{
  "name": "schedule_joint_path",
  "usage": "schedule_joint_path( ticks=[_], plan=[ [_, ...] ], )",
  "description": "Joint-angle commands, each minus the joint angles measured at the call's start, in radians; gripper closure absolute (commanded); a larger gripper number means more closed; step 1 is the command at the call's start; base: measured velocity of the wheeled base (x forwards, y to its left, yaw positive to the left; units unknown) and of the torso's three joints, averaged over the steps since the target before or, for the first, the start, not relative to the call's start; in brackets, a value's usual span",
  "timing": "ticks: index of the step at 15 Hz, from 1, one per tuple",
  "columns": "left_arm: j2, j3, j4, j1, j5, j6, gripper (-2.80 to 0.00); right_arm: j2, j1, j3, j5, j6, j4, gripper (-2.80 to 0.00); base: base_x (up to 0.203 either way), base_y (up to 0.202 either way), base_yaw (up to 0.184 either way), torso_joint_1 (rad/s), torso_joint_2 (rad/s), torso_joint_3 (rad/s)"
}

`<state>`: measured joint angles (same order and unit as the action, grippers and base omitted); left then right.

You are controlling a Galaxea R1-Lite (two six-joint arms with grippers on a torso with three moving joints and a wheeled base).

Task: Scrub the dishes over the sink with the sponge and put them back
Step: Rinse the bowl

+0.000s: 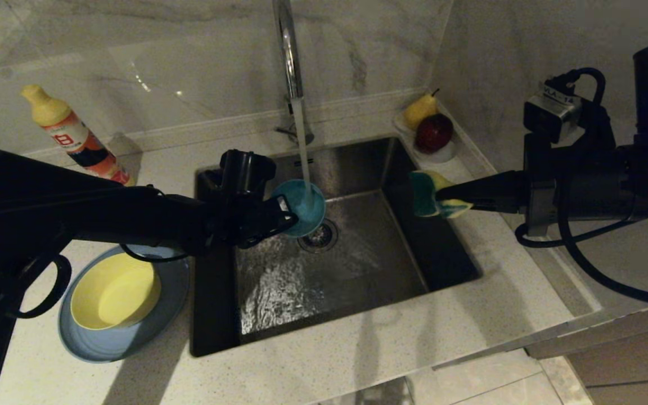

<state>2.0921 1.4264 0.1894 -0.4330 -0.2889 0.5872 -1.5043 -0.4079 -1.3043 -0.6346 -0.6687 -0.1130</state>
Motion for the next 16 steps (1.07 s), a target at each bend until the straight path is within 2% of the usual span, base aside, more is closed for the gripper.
schedule_joint_path(
  ticks=[1,6,10,14,16],
  plan=[
    [-0.022,-0.012,-0.044,0.010,-0.002,0.001,0.00,0.003,0.000,0.000,-0.004,-0.003,-0.001,0.00,0.000,0.000,0.000,0.000,0.00,0.000],
    [-0.068,-0.017,-0.178,0.022,0.005,0.001,0.00,0.012,-0.001,0.009,-0.005,-0.005,-0.001,0.00,0.000,0.000,0.000,0.000,0.00,0.000],
    [-0.084,-0.028,-0.192,0.020,0.057,0.014,0.00,0.015,0.000,0.008,-0.005,-0.005,-0.001,0.00,0.000,0.000,0.000,0.000,0.00,0.000],
    [-0.042,-0.004,-0.181,0.020,0.063,0.023,0.00,0.018,0.000,0.013,-0.005,-0.006,-0.002,0.00,0.000,0.000,0.000,0.000,0.00,0.000],
    [-0.016,0.050,-0.185,0.020,0.061,0.097,0.00,0.028,0.000,0.046,-0.008,-0.006,-0.001,0.00,0.000,0.000,0.000,0.000,0.00,0.000]
  ],
)
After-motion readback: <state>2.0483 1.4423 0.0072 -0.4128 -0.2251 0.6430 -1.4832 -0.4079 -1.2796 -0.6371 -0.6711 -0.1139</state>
